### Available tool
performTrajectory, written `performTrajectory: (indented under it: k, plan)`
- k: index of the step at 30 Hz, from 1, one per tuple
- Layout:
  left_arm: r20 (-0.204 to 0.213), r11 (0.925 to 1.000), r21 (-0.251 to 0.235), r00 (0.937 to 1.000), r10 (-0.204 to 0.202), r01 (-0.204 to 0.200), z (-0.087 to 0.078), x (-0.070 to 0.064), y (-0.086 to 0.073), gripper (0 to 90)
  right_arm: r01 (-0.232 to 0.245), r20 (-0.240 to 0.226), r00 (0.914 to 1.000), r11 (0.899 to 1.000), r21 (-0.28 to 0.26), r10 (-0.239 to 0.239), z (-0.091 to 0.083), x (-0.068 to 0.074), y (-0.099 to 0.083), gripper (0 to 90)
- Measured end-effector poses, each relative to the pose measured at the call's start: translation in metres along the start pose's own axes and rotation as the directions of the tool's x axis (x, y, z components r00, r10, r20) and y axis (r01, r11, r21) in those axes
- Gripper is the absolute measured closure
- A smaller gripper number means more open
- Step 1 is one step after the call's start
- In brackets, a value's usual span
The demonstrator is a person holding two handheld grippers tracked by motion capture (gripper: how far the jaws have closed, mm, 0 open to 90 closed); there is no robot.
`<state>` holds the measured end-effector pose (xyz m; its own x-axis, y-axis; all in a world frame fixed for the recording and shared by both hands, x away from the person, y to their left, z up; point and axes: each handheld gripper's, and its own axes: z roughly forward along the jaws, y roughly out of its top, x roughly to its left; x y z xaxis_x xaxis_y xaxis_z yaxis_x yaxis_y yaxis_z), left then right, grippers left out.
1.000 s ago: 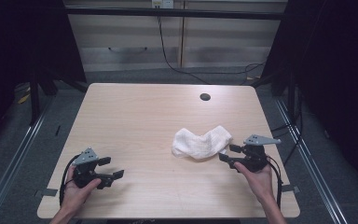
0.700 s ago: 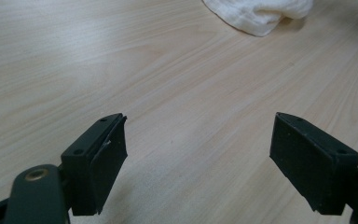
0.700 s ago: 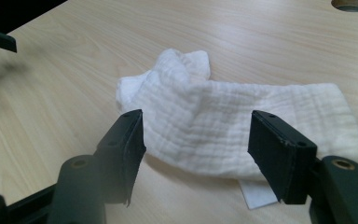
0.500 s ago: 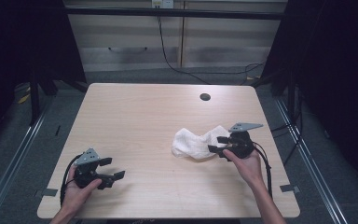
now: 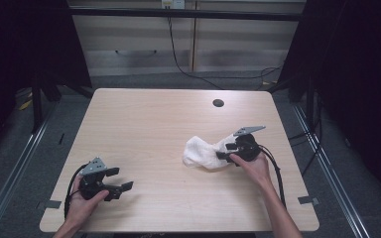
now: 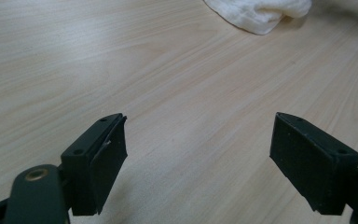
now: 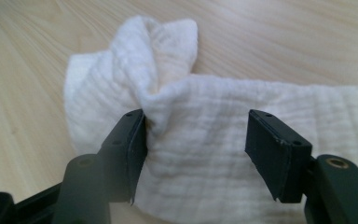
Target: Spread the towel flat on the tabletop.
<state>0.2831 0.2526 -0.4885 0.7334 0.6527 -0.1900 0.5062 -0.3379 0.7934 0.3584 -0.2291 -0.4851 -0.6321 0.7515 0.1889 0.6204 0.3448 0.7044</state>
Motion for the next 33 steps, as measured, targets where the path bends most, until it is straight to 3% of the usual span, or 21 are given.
performTrajectory:
  k: [3,4,5,6,7,8,10,14,24,27,33]
  plan:
    - [-0.001,1.0000,-0.003,1.0000,0.002,-0.002,-0.001,0.000,0.000,18.2,-0.009,-0.026,0.9996,0.999,0.039,0.010,0.011,-0.002,-0.005,54.1]
    - [-0.001,1.0000,-0.004,1.0000,0.001,-0.001,-0.001,0.000,0.000,18.2,-0.009,-0.026,0.9996,0.999,0.039,0.010,0.011,-0.002,-0.005,54.1]
    - [-0.004,1.0000,-0.002,1.0000,0.004,-0.004,-0.001,0.000,0.000,18.2,-0.006,-0.041,0.9991,0.999,0.037,0.008,0.013,-0.002,-0.005,65.7]
    - [-0.005,1.0000,-0.002,1.0000,0.004,-0.004,-0.001,0.000,0.000,18.2,0.003,-0.043,0.9991,0.999,0.038,-0.001,0.014,-0.001,-0.005,70.6]
    - [-0.005,1.0000,-0.002,1.0000,0.004,-0.004,-0.001,0.000,0.000,18.3,0.003,-0.043,0.9991,0.999,0.038,-0.001,0.014,-0.001,-0.005,70.6]
    - [-0.003,1.0000,-0.001,1.0000,0.006,-0.006,-0.001,0.000,0.000,18.2,-0.005,-0.044,0.9990,0.999,0.034,0.007,0.015,0.000,-0.008,77.4]
    - [-0.004,0.9999,0.001,0.9999,0.012,-0.012,-0.001,0.000,0.000,18.5,-0.006,-0.047,0.9989,1.000,0.025,0.007,0.015,0.000,-0.010,81.7]
    - [0.004,1.0000,-0.007,1.0000,0.000,0.000,0.000,-0.001,0.001,18.9,-0.015,-0.052,0.9985,0.999,0.030,0.017,0.015,0.004,-0.012,83.9]
    - [0.013,0.9999,-0.013,0.9999,-0.011,0.011,0.001,-0.002,0.001,19.8,0.030,-0.095,0.9951,0.999,0.033,-0.027,0.019,0.030,-0.015,84.7]
    - [0.009,0.9999,-0.009,0.9999,-0.009,0.009,0.001,-0.002,0.002,20.2,0.057,-0.084,0.9950,0.998,0.031,-0.054,0.020,0.038,-0.016,84.9]
    - [0.006,1.0000,-0.006,1.0000,-0.008,0.008,0.002,-0.002,0.002,20.7,0.062,-0.112,0.9919,0.998,0.018,-0.059,0.023,0.049,-0.018,85.0]
